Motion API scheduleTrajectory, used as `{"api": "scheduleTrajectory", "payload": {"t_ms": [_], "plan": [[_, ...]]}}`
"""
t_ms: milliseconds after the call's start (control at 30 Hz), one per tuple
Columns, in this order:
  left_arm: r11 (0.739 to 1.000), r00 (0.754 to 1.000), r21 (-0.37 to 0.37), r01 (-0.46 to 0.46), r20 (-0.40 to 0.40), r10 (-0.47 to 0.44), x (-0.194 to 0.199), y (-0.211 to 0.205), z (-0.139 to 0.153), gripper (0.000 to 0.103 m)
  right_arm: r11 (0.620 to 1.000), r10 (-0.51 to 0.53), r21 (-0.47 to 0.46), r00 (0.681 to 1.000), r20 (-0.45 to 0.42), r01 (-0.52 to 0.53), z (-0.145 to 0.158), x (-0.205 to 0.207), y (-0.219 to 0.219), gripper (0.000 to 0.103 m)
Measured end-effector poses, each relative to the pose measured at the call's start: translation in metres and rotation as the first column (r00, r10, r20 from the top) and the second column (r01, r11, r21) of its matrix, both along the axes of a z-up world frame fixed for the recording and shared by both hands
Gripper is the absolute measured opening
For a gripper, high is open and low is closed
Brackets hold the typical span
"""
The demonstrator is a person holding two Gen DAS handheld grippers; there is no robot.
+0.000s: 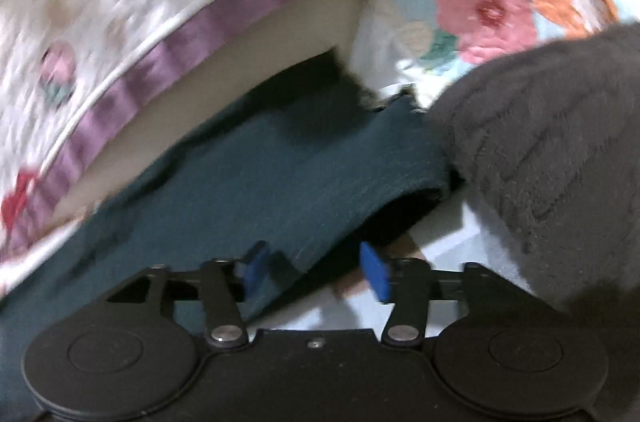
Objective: Fold clothes
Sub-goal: 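Open both grippers and lift them off the jeans, then grasp the jeans leg hem with the right gripper and lift it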
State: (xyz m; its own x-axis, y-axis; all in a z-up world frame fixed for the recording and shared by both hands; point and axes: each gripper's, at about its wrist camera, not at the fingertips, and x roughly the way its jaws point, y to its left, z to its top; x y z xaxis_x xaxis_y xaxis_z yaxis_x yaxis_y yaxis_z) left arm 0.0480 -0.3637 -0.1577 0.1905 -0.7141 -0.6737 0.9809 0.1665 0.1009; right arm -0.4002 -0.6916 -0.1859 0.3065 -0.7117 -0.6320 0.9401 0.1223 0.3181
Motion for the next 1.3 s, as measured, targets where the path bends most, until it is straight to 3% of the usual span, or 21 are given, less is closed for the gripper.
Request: {"api": "scheduleTrajectory", "payload": {"t_ms": [67, 133, 200, 233, 267, 300, 333, 367, 400, 433, 467, 533, 600, 667, 733, 833, 900, 1000, 1100, 1200, 1300], "plan": [[1.000, 1.000, -0.003, 0.003, -0.001, -0.003, 0.000, 0.001, -0.003, 0.066, 0.997, -0.073, -0.022, 0.996, 0.055, 0.074, -0.007, -0.006, -0.013, 0.065], [1.000, 1.000, 0.002, 0.020, 0.007, -0.020, -0.004, 0.001, -0.005, 0.066, 0.996, -0.077, -0.048, 0.996, 0.042, 0.079, -0.011, -0.003, -0.030, 0.065], [0.998, 0.998, 0.017, 0.060, 0.033, -0.061, -0.014, 0.000, -0.007, 0.066, 0.998, -0.016, -0.054, 1.000, -0.025, 0.014, -0.016, 0.005, -0.050, 0.062], [0.997, 0.996, 0.019, 0.080, 0.047, -0.081, -0.020, -0.001, -0.007, 0.066, 0.999, -0.005, -0.050, 0.997, -0.077, 0.001, -0.018, 0.009, -0.060, 0.051], [0.996, 0.994, 0.026, 0.090, 0.064, -0.092, -0.025, -0.003, -0.009, 0.066, 0.999, -0.001, -0.047, 0.993, -0.118, -0.005, -0.016, 0.014, -0.069, 0.013], [0.995, 0.992, 0.035, 0.095, 0.084, -0.097, -0.029, -0.006, -0.011, 0.066, 0.997, 0.007, -0.069, 0.989, -0.149, -0.018, -0.008, 0.019, -0.074, 0.005], [0.995, 0.992, 0.040, 0.087, 0.087, -0.091, -0.030, -0.007, -0.012, 0.065, 0.995, 0.016, -0.097, 0.984, -0.178, -0.034, 0.002, 0.025, -0.079, 0.005], [0.996, 0.994, 0.043, 0.075, 0.081, -0.078, -0.029, -0.007, -0.012, 0.058, 0.986, 0.028, -0.157, 0.977, -0.211, -0.062, 0.017, 0.032, -0.078, 0.004], [0.997, 0.995, 0.045, 0.062, 0.076, -0.065, -0.029, -0.007, -0.012, 0.030, 0.972, 0.030, -0.221, 0.972, -0.235, -0.083, 0.031, 0.037, -0.072, 0.004], [0.998, 0.996, 0.048, 0.049, 0.071, -0.052, -0.028, -0.007, -0.013, 0.017, 0.953, 0.028, -0.283, 0.966, -0.256, -0.103, 0.045, 0.040, -0.066, 0.003], [0.998, 0.997, 0.051, 0.036, 0.066, -0.039, -0.028, -0.006, -0.013, 0.011, 0.931, 0.025, -0.344, 0.961, -0.277, -0.123, 0.059, 0.044, -0.060, 0.002], [0.998, 0.998, 0.057, 0.010, 0.056, -0.014, -0.026, -0.006, -0.013, 0.010, 0.935, 0.050, -0.306, 0.922, -0.385, -0.179, 0.048, 0.042, -0.068, 0.002], [0.998, 0.999, 0.063, -0.015, 0.046, 0.012, -0.025, -0.006, -0.014, 0.008, 0.967, 0.051, -0.200, 0.883, -0.466, -0.161, 0.024, 0.036, -0.080, 0.001], [0.997, 0.999, 0.069, -0.041, 0.036, 0.038, -0.024, -0.005, -0.014, 0.007, 0.988, 0.040, -0.115, 0.879, -0.475, -0.106, 0.006, 0.028, -0.083, 0.002], [0.995, 0.998, 0.075, -0.066, 0.027, 0.064, -0.023, -0.005, -0.015, 0.008, 0.992, 0.021, -0.096, 0.867, -0.498, -0.080, -0.004, 0.025, -0.078, 0.002], [0.992, 0.996, 0.086, -0.091, 0.019, 0.090, -0.022, -0.004, -0.016, 0.008, 0.992, 0.065, -0.047, 0.811, -0.582, -0.114, -0.012, 0.033, -0.082, 0.002], [0.993, 0.997, 0.093, -0.079, 0.029, 0.077, -0.023, -0.005, -0.018, 0.009, 0.994, 0.027, -0.072, 0.806, -0.592, -0.086, -0.002, 0.034, -0.086, 0.006], [0.994, 0.998, 0.093, -0.058, 0.041, 0.055, -0.024, -0.004, -0.021, 0.011, 0.977, -0.114, -0.211, 0.886, -0.449, 0.019, 0.022, 0.020, -0.061, 0.020], [0.997, 0.999, 0.073, -0.026, 0.028, 0.024, -0.022, 0.004, -0.023, 0.013, 0.963, -0.141, -0.261, 0.951, -0.276, 0.067, 0.033, 0.004, -0.026, 0.036], [0.998, 1.000, 0.067, -0.012, -0.023, 0.014, -0.017, 0.005, -0.015, 0.016, 0.973, -0.134, -0.210, 0.975, -0.180, 0.095, 0.030, -0.013, -0.002, 0.043], [0.997, 0.982, 0.040, -0.061, -0.174, 0.067, -0.002, 0.005, -0.009, 0.021, 0.985, -0.113, -0.144, 0.986, -0.125, 0.095, 0.020, -0.024, 0.011, 0.043]]}}
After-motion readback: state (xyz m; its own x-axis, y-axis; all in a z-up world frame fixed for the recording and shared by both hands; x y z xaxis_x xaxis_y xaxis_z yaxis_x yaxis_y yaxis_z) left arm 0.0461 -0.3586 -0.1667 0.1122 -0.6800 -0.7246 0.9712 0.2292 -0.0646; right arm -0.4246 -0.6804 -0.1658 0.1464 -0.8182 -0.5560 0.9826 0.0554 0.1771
